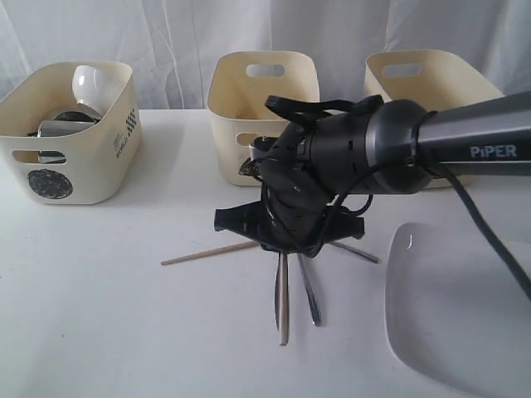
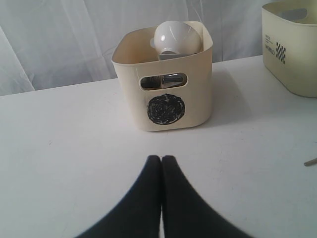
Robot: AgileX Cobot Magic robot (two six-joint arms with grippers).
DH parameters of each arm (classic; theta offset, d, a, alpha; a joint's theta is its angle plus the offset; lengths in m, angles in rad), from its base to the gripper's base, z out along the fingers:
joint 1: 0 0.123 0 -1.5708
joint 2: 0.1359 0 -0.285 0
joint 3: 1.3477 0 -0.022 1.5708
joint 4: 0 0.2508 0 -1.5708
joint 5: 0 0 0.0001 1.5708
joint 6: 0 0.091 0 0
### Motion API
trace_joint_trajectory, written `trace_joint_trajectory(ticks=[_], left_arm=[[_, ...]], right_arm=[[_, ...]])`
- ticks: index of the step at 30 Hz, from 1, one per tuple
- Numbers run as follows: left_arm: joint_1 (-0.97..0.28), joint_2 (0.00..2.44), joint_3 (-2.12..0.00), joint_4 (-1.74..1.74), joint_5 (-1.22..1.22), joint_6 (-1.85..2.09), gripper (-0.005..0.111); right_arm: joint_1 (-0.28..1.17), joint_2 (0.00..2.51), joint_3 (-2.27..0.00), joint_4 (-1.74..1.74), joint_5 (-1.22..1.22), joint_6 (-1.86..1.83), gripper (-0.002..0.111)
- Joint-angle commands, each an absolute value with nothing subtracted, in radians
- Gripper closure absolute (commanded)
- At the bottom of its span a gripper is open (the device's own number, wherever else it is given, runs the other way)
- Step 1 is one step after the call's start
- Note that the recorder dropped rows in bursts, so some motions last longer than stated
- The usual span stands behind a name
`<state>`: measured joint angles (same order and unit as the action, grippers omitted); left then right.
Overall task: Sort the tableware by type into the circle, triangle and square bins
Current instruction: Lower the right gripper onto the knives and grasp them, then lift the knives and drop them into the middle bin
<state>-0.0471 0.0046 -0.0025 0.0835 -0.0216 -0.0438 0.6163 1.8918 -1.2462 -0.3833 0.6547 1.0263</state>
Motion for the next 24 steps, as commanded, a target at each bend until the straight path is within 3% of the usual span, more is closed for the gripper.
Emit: trace_joint_trajectory(ticks=[1,24], left_arm=[[-0.048,0.000,0.000,0.078,-0.022,-0.047,0.107],[-0.048,0.000,0.000,0.078,-0.022,-0.047,0.107]], right_arm=[[0.598,1.828,-1.243,-0.419,0.555,1.009,0.108],[0.277,1.685,-1.261,-0.421,-0.071,1.051,0.108]])
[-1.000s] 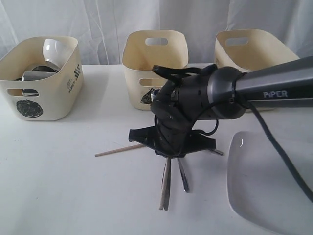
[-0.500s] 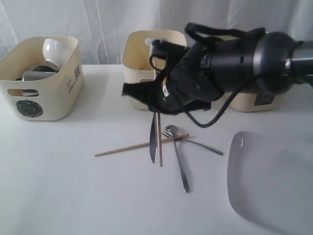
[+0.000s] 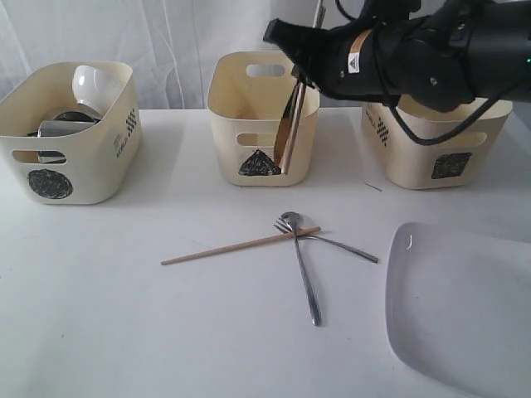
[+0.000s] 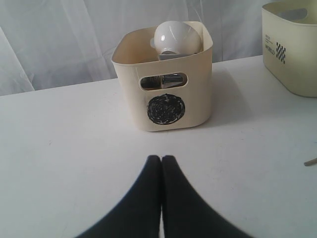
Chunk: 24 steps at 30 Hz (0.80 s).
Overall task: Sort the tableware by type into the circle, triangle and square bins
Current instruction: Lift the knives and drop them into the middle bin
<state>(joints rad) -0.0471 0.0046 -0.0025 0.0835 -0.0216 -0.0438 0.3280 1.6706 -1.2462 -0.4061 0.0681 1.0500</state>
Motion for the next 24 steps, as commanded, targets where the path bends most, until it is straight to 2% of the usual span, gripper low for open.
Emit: trace_joint_trajectory(ticks=[1,6,20,22,24], left_arm=[[-0.048,0.000,0.000,0.078,-0.022,-0.047,0.107],[-0.048,0.000,0.000,0.078,-0.022,-0.047,0.107],[-0.048,0.000,0.000,0.078,-0.022,-0.047,0.107],[-0.048,0.000,0.000,0.078,-0.022,-0.047,0.107],[-0.048,0.000,0.000,0.078,-0.022,-0.047,0.107]], right_arm=[[0.266,1.699,-1.275,-0.418,-0.075,1.051,0.108],[0.235,1.790,-1.385,-0.416,-0.077,1.051,0.108],[0.215,2.251,-1.924,-0.420,-0.022,1.006,0.108],[0.215,2.267,-1.951,-0.420,0.014,0.971,0.101],[0.215,2.265,-1.959,-0.420,0.066,0.910,0.089]])
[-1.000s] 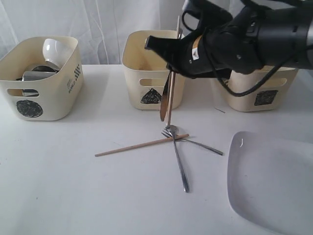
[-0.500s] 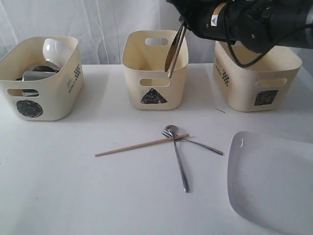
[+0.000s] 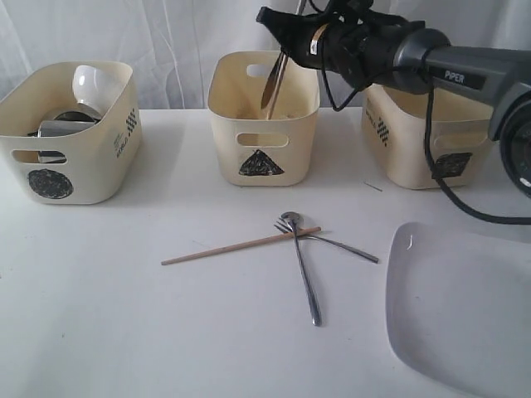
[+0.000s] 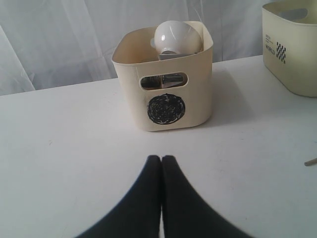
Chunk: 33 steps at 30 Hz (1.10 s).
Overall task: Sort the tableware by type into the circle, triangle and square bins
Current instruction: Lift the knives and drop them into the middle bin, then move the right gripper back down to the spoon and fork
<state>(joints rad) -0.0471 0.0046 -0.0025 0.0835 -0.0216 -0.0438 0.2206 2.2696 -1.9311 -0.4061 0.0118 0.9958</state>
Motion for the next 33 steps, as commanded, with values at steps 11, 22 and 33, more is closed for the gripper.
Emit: trace_joint_trajectory(ticks=[11,22,33], left_arm=[[-0.048,0.000,0.000,0.078,-0.022,-0.047,0.107],[-0.048,0.000,0.000,0.078,-0.022,-0.047,0.107],[-0.048,0.000,0.000,0.078,-0.022,-0.047,0.107]], right_arm=[[0.252,2.122,-1.963,-0.354,0.482,0.319,0.081],[0.396,1.901,-1.706,-0.340,0.861,0.033,0.081],[0.587,1.870,-1.534,-0.345,0.917,-0.587,0.081]])
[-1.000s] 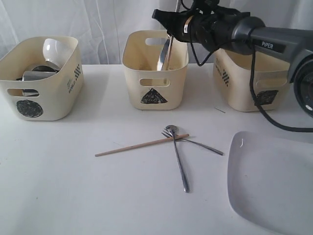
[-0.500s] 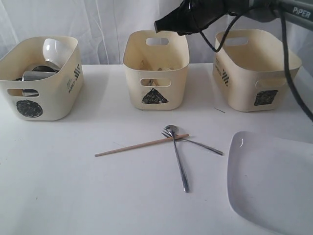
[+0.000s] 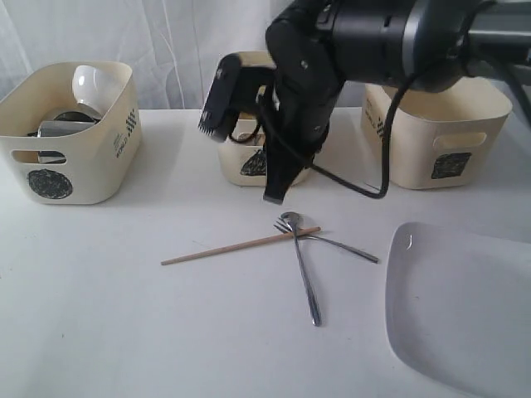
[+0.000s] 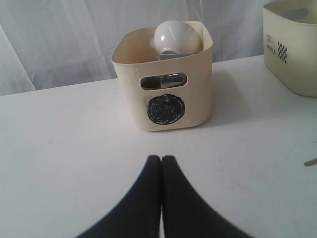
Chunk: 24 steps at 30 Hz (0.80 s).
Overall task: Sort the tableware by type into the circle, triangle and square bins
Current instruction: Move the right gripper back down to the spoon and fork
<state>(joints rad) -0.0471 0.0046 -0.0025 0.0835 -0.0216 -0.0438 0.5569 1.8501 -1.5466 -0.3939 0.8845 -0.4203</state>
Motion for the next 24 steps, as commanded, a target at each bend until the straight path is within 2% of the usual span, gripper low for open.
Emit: trace_joint_trajectory(ticks=[1,7,9,12,14,20,24], left_arm=[[-0.048,0.000,0.000,0.078,-0.022,-0.047,0.107],[-0.048,0.000,0.000,0.078,-0.022,-0.047,0.107],[-0.048,0.000,0.000,0.078,-0.022,-0.047,0.107],[-0.048,0.000,0.000,0.078,-0.022,-0.047,0.107],[-0.048,0.000,0.000,0.078,-0.022,-0.047,0.107],[-0.048,0.000,0.000,0.078,-0.022,-0.047,0.107],[-0.048,0.000,0.000,0.078,-0.022,-0.047,0.107]], right_arm=[[0.590,1.879,-1.534,-0.321,0.909,-0.578,0.081],[0.581,1.934,-1.534,-0.266,0.895,-0.695,0.079],[0.575,1.944,-1.534,-0.219,0.891,-0.715,0.073],[0.568,1.954,-1.534,-0.165,0.885,-0.743,0.057],[0.567,1.959,-1.534,-0.166,0.877,-0.770,0.052],[0.558,1.995,-1.536,-0.163,0.896,-0.770,0.053],[0.553,1.991,-1.538,-0.158,0.970,-0.390,0.057]])
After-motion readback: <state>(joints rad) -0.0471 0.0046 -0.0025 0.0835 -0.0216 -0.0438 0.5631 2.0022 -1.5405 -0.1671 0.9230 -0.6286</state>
